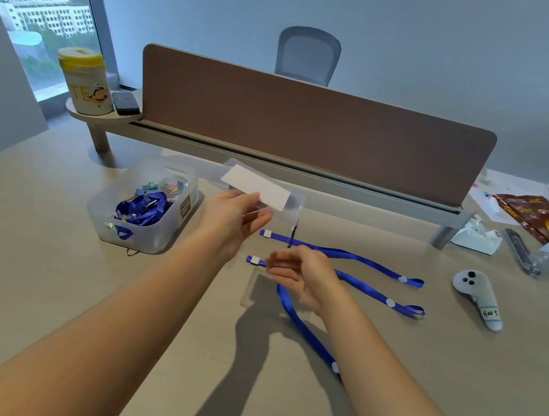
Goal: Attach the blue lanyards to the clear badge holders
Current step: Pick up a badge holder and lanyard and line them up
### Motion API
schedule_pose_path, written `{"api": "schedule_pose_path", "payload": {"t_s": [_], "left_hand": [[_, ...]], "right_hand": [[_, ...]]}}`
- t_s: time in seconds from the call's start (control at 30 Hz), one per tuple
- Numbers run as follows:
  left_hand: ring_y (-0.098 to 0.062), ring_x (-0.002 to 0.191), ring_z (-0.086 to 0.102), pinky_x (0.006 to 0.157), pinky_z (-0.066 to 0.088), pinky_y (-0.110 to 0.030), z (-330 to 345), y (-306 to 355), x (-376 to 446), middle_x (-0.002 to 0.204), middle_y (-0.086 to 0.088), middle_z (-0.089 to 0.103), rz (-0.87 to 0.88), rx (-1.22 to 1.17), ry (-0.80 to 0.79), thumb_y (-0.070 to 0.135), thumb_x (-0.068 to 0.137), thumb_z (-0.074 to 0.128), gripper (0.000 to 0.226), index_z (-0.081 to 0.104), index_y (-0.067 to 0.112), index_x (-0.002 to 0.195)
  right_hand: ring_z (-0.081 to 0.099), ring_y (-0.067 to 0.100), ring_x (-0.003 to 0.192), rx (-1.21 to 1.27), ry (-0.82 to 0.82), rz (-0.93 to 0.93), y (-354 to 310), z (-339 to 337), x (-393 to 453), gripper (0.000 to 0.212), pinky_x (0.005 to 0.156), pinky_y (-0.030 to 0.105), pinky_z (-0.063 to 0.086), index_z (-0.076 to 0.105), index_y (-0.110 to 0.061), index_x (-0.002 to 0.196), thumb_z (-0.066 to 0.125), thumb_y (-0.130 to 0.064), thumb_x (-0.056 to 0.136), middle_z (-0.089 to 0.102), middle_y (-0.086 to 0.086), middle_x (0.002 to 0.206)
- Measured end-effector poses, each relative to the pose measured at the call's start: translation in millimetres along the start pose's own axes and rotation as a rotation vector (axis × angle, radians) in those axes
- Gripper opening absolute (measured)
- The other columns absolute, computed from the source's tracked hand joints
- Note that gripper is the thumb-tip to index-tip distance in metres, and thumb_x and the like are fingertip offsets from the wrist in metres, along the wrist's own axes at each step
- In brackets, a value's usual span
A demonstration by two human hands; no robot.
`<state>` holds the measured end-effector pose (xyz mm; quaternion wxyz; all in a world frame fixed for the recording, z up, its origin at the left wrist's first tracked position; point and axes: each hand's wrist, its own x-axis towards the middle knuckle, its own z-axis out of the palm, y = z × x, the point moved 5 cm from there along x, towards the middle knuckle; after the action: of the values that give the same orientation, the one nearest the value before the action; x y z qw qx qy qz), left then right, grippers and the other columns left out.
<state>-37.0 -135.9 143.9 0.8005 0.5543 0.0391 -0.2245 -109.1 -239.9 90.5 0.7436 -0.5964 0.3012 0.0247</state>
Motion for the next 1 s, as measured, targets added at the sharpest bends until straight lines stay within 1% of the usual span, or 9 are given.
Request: {"api": "schedule_pose_path", "payload": {"t_s": [0.07, 0.17, 0.23, 0.3, 0.4, 0.6, 0.77, 0.9, 1.0], "left_hand": [[-0.015, 0.069, 0.061, 0.051, 0.055, -0.015, 5, -1, -5, 0.077, -0.010, 0.058, -0.017, -0.053, -0.034, 0.007, 0.091, 0.048, 0.013, 0.054, 0.004, 0.080], [-0.012, 0.059, 0.061, 0.050, 0.054, -0.014, 5, -4, -10, 0.070, -0.010, 0.055, -0.058, -0.153, -0.056, 0.005, 0.091, 0.047, 0.021, 0.052, 0.003, 0.070], [-0.013, 0.058, 0.061, 0.049, 0.055, -0.014, -3, -6, -11, 0.070, -0.010, 0.055, -0.077, -0.173, -0.041, 0.005, 0.091, 0.047, 0.021, 0.052, 0.002, 0.071], [-0.014, 0.061, 0.062, 0.051, 0.055, -0.015, -14, -10, -8, 0.072, -0.010, 0.056, -0.088, -0.172, -0.008, 0.005, 0.090, 0.048, 0.020, 0.053, 0.003, 0.072], [-0.017, 0.070, 0.061, 0.054, 0.057, -0.018, -31, -19, -2, 0.076, -0.011, 0.057, -0.122, -0.190, 0.052, 0.005, 0.090, 0.049, 0.016, 0.052, 0.003, 0.075], [-0.017, 0.068, 0.061, 0.049, 0.056, -0.019, -30, -39, 4, 0.074, -0.010, 0.056, -0.149, -0.135, 0.114, 0.005, 0.090, 0.050, 0.016, 0.051, 0.005, 0.073], [-0.017, 0.071, 0.063, 0.049, 0.057, -0.017, -1, -58, 5, 0.079, -0.010, 0.059, -0.181, -0.125, 0.043, 0.009, 0.089, 0.051, 0.014, 0.053, 0.007, 0.076], [-0.016, 0.071, 0.062, 0.048, 0.057, -0.015, 30, -69, -4, 0.079, -0.010, 0.059, -0.184, -0.132, -0.055, 0.009, 0.090, 0.049, 0.016, 0.053, 0.006, 0.075], [-0.016, 0.071, 0.062, 0.048, 0.056, -0.016, 34, -76, -4, 0.079, -0.010, 0.059, -0.206, -0.141, -0.077, 0.008, 0.091, 0.048, 0.016, 0.053, 0.006, 0.076]], "right_hand": [[0.060, 0.021, 0.081, 0.257, -0.134, 0.035, 7, 10, -1, 0.034, 0.093, 0.038, 0.043, 0.060, -0.004, 0.082, 0.029, -0.013, 0.092, 0.063, 0.011, 0.086], [0.058, 0.024, 0.090, 0.602, -0.217, 0.029, 9, 20, 2, 0.035, 0.087, 0.038, 0.041, 0.057, -0.009, 0.097, 0.023, -0.017, 0.089, 0.061, 0.011, 0.097], [0.055, 0.027, 0.100, 0.760, -0.199, -0.010, 7, 21, 5, 0.035, 0.095, 0.040, 0.036, 0.055, -0.015, 0.100, 0.023, -0.018, 0.088, 0.059, 0.010, 0.102], [0.051, 0.029, 0.107, 0.847, -0.157, -0.039, 5, 19, 5, 0.034, 0.102, 0.041, 0.032, 0.056, -0.012, 0.091, 0.023, -0.018, 0.088, 0.060, 0.008, 0.101], [0.053, 0.030, 0.099, 0.929, -0.016, -0.095, 0, 5, 5, 0.025, 0.104, 0.041, 0.033, 0.051, -0.012, 0.083, 0.028, -0.017, 0.090, 0.059, 0.008, 0.095], [0.054, 0.025, 0.105, 0.887, 0.314, -0.221, -5, -53, 1, 0.022, 0.092, 0.033, 0.041, 0.054, -0.013, 0.080, 0.040, -0.019, 0.096, 0.063, 0.003, 0.089], [0.059, 0.016, 0.078, 0.646, 0.705, -0.330, -21, -112, -25, 0.026, 0.081, 0.029, 0.048, 0.051, -0.016, 0.067, 0.048, -0.013, 0.093, 0.059, 0.001, 0.073], [0.061, 0.009, 0.068, 0.666, 0.788, -0.499, -43, -135, -47, 0.031, 0.076, 0.027, 0.052, 0.049, -0.016, 0.065, 0.042, -0.005, 0.093, 0.059, 0.000, 0.070], [0.062, 0.007, 0.067, 0.672, 0.824, -0.520, -41, -140, -50, 0.031, 0.076, 0.025, 0.053, 0.048, -0.016, 0.066, 0.040, -0.002, 0.092, 0.060, -0.001, 0.071]]}}
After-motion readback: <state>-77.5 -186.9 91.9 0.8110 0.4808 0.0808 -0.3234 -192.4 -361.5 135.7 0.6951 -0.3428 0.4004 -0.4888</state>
